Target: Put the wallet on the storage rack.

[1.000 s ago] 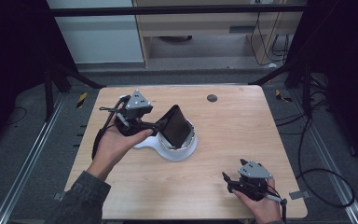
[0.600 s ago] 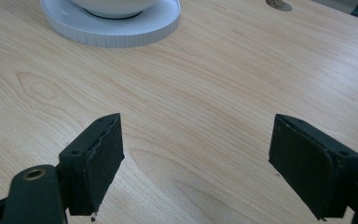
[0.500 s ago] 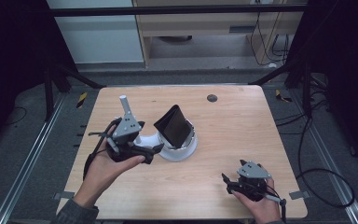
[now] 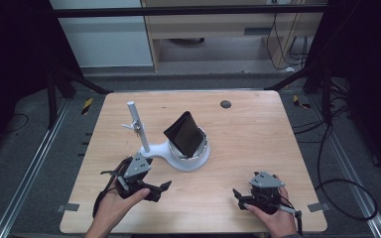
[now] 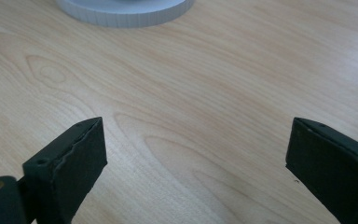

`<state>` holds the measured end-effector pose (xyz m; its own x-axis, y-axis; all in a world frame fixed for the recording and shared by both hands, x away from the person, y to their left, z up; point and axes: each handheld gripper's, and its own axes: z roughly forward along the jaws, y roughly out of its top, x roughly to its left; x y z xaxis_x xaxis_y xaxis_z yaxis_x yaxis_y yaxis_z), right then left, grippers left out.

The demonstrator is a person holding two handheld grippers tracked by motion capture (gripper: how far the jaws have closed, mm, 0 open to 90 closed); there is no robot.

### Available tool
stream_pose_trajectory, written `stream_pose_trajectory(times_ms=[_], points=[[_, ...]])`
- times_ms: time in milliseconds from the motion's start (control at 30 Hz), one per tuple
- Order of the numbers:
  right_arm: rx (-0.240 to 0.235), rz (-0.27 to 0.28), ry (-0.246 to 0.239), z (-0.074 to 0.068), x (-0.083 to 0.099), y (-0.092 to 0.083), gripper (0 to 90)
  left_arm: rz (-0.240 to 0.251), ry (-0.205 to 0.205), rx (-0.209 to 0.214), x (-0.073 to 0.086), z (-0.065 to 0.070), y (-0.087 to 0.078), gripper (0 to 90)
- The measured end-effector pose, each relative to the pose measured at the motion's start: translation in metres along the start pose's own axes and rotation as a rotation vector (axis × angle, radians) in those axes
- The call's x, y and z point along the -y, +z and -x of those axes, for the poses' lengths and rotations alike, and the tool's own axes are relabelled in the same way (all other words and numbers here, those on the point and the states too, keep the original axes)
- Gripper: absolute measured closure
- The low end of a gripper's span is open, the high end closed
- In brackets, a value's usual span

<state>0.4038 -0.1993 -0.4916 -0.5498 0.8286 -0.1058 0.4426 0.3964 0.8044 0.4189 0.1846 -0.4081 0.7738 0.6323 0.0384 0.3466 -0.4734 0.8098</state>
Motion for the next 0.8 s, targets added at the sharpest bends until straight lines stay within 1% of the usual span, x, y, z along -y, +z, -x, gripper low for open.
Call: stream_pose_trajectory(times_ms=[33,67,100,133,167,200,233,267,333,367,400,433,467,533,633,667,700,733,800], points=[[0.000,0.000,0.000,0.000,0.000,0.000,4.9,0.000,0.000,0.000,0.000,0.000,0.000,6.0],[-0.018,-0.017,0.005,0.000,0.002,0.003,4.5,-0.017,-0.005,-0.014,0.014,-0.003,0.007,6.0],[-0.018,-0.017,0.005,0.000,0.002,0.003,4.5,-0.017,-0.005,-0.014,0.014,-0.003,0.007,6.0],[-0.024,-0.036,0.008,0.000,0.003,0.005,4.5,-0.043,-0.005,-0.039,0.027,-0.007,0.015,6.2],[-0.030,-0.039,0.011,0.000,0.004,0.007,4.5,-0.050,-0.012,-0.052,0.034,-0.010,0.018,6.2],[-0.030,-0.039,0.011,0.000,0.004,0.007,4.5,-0.050,-0.012,-0.052,0.034,-0.010,0.018,6.4],[-0.034,-0.048,0.012,0.000,0.004,0.008,4.5,-0.061,-0.026,-0.066,0.042,-0.014,0.022,6.4],[-0.040,-0.067,0.017,0.000,0.005,0.012,4.7,-0.077,-0.053,-0.078,0.054,-0.021,0.027,6.9],[-0.041,-0.077,0.017,0.000,0.006,0.014,4.8,-0.095,-0.063,-0.097,0.062,-0.027,0.031,6.8],[-0.045,-0.082,0.021,0.001,0.006,0.015,4.8,-0.099,-0.080,-0.102,0.067,-0.031,0.032,6.8],[-0.043,-0.086,0.028,0.001,0.006,0.017,4.9,-0.099,-0.080,-0.102,0.067,-0.031,0.032,6.8],[-0.043,-0.086,0.028,0.001,0.006,0.017,4.9,-0.098,-0.100,-0.109,0.072,-0.035,0.032,6.8],[-0.039,-0.092,0.038,0.002,0.006,0.019,5.0,-0.103,-0.110,-0.119,0.077,-0.039,0.033,6.8],[-0.039,-0.097,0.041,0.003,0.006,0.020,5.0,-0.103,-0.131,-0.118,0.081,-0.043,0.033,6.7],[-0.036,-0.108,0.050,0.003,0.006,0.022,5.0,-0.110,-0.135,-0.122,0.085,-0.047,0.033,6.3],[-0.030,-0.113,0.048,0.003,0.007,0.023,5.0,-0.120,-0.135,-0.131,0.087,-0.049,0.034,6.3],[-0.034,-0.121,0.048,0.002,0.007,0.025,4.4,-0.110,-0.155,-0.138,0.088,-0.052,0.033,6.3],[-0.035,-0.119,0.042,0.002,0.007,0.025,4.3,-0.107,-0.158,-0.140,0.089,-0.052,0.032,6.3],[-0.034,-0.118,0.042,0.002,0.007,0.026,4.0,-0.113,-0.153,-0.140,0.091,-0.054,0.033,6.1]])
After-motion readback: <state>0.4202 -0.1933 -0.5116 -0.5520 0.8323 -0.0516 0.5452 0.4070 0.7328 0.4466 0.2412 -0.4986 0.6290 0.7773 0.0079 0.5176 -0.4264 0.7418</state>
